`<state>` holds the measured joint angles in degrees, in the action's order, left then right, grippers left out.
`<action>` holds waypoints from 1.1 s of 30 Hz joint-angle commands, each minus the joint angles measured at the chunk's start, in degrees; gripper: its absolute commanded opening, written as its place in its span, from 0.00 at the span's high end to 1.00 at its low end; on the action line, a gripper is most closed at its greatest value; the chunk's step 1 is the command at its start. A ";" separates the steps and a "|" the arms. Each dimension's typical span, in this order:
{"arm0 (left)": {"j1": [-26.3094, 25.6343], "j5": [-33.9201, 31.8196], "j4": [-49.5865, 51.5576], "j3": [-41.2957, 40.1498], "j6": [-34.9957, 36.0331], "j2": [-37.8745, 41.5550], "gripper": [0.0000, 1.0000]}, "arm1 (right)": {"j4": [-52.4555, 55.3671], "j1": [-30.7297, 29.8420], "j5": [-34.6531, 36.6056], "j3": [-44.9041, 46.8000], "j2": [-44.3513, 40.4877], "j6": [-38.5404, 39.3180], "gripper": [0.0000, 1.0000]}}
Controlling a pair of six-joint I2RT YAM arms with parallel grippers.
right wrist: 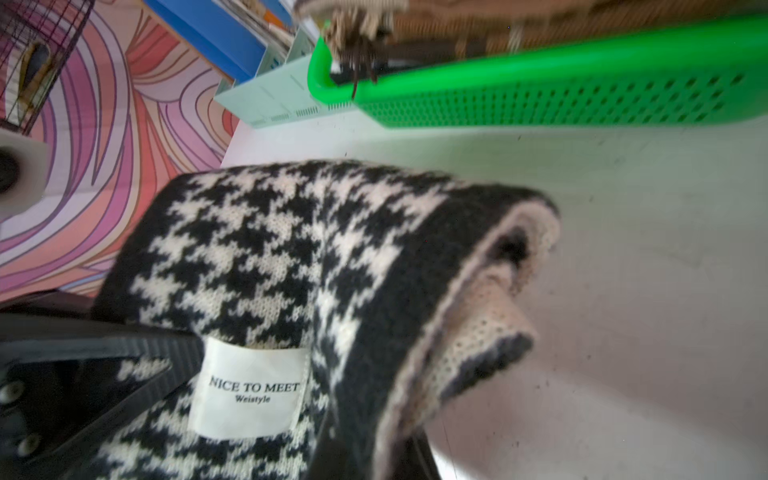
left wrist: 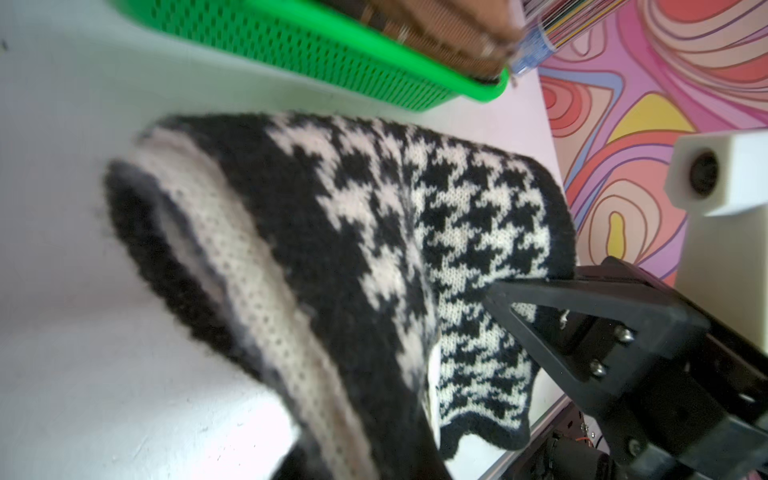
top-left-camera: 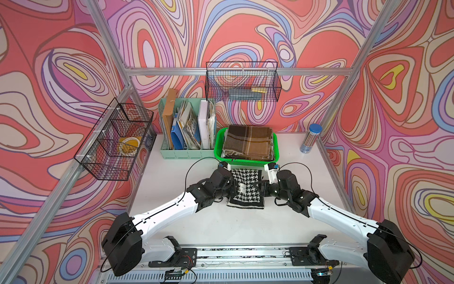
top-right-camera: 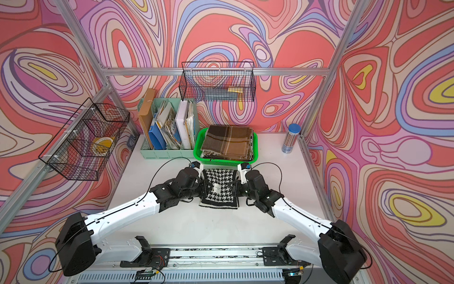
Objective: Put the folded scarf in the basket
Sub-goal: Pick up the scarf at the center of the board, then place the scarf in the basket.
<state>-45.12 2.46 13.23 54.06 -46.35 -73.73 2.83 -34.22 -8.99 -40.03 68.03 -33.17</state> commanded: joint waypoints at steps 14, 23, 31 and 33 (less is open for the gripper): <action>15.66 8.69 5.11 36.25 11.35 -23.26 1.00 | 10.02 12.58 4.89 -37.38 22.38 2.13 1.00; 20.02 12.46 9.60 54.59 12.36 -39.13 1.00 | 12.81 17.65 1.00 -52.15 35.55 3.73 1.00; 21.71 13.00 13.90 63.70 13.00 -48.04 1.00 | 12.68 20.14 -1.54 -56.14 41.81 3.98 1.00; 21.74 12.65 13.94 64.31 13.10 -48.98 0.92 | 13.25 20.57 -1.73 -57.07 43.11 4.16 1.00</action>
<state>-24.21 15.11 24.64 116.22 -34.41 -121.73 15.51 -14.68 -10.46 -94.67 110.17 -29.85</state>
